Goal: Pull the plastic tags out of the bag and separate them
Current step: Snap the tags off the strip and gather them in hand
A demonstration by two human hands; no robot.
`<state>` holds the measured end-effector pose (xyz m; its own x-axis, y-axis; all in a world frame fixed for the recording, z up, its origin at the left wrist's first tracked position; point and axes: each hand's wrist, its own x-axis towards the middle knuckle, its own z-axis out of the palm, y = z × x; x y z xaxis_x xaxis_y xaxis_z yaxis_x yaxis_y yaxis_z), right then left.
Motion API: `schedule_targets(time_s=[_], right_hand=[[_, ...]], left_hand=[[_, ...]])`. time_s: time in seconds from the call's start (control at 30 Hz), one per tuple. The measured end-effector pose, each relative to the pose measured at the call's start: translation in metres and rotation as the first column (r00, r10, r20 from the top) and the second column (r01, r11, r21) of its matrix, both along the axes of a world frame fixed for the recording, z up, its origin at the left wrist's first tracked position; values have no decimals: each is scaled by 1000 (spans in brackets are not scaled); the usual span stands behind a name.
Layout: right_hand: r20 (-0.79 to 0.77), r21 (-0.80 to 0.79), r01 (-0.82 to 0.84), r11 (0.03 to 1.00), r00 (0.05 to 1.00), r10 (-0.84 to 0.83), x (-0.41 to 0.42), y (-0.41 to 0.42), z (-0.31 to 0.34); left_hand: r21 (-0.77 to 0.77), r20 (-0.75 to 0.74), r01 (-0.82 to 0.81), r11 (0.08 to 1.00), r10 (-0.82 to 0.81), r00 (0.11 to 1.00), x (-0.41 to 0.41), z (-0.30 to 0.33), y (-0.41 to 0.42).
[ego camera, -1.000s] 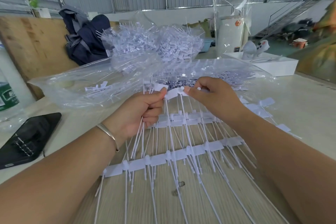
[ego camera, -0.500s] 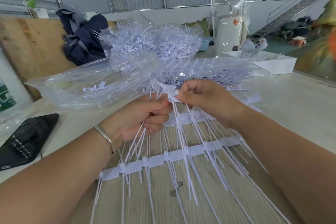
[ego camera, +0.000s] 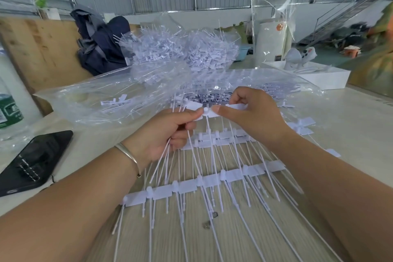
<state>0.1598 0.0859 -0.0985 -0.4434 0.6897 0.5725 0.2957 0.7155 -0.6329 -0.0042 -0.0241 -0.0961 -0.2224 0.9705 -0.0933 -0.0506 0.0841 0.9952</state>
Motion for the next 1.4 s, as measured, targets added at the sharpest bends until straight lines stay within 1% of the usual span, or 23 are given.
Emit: schedule_targets(time_s=[0.17,0.3,0.5,0.57,0.63,0.67,0.7,0.77,0.8,0.83,0.87,0.93,0.97,1.0,1.13,1.23,1.3,1.4], right_hand=[[37,13,-2,1000,999,1,-1,1,-2],[69,-2,-9,1000,998,9,-2,-2,-3],[235,51,-4,999,972,-8,-6,-6,-5],[259,69,-9,998,966,-10,-6,-7,-5],[282,82,-20,996,959,-4,-6,-8,-6],[304,96,-25,995,953,-5,-7,-8,-7],[325,114,-30,993,946,-9,-7,-9,-7],[319,142,-11,990,947,-35,-6,-8,-6],[278,136,13,991,959,-50,-4,-6,-4],[215,111,31,993,975,-54,0,-4,-1],[144,74,39,997,988,-50,3,-1,2],[27,0,30,1000,999,-30,9,1,6],[2,-29,17,999,1000,-17,10,2,7],[-1,-55,1,999,1000,-1,11,1,7],[112,-102,-66,993,991,77,6,-4,3],[170,-92,-94,991,979,109,4,-8,3],[179,-85,-109,990,976,123,3,-9,2],[160,-83,-131,988,977,143,2,-9,0]], left_hand=[[-7,-75,-53,999,53,996,1,1,0],[33,-174,-95,995,99,980,0,6,0],[1,-291,-132,991,127,948,0,6,1],[-12,-312,-125,992,115,943,-2,6,1],[-30,-365,-119,992,101,926,-4,7,1],[-35,-424,-125,992,99,900,-5,7,1],[-40,-522,-135,990,94,847,-5,6,2],[-51,-747,-155,987,65,662,-6,1,3],[-44,-803,-165,985,63,593,-6,-2,3],[-29,-813,-182,983,83,577,-6,-5,4],[-14,-788,-202,979,114,605,-8,-7,4],[0,-653,-224,975,170,738,-12,-8,3],[-7,-567,-221,975,178,805,-13,-8,3],[-14,-501,-220,975,184,845,-15,-8,3],[23,-366,-292,956,280,888,-20,-9,6],[48,-309,-288,956,289,906,-17,-8,6],[30,-244,-237,971,237,940,-14,-6,5],[-14,-157,-122,992,118,981,-12,-2,2]])
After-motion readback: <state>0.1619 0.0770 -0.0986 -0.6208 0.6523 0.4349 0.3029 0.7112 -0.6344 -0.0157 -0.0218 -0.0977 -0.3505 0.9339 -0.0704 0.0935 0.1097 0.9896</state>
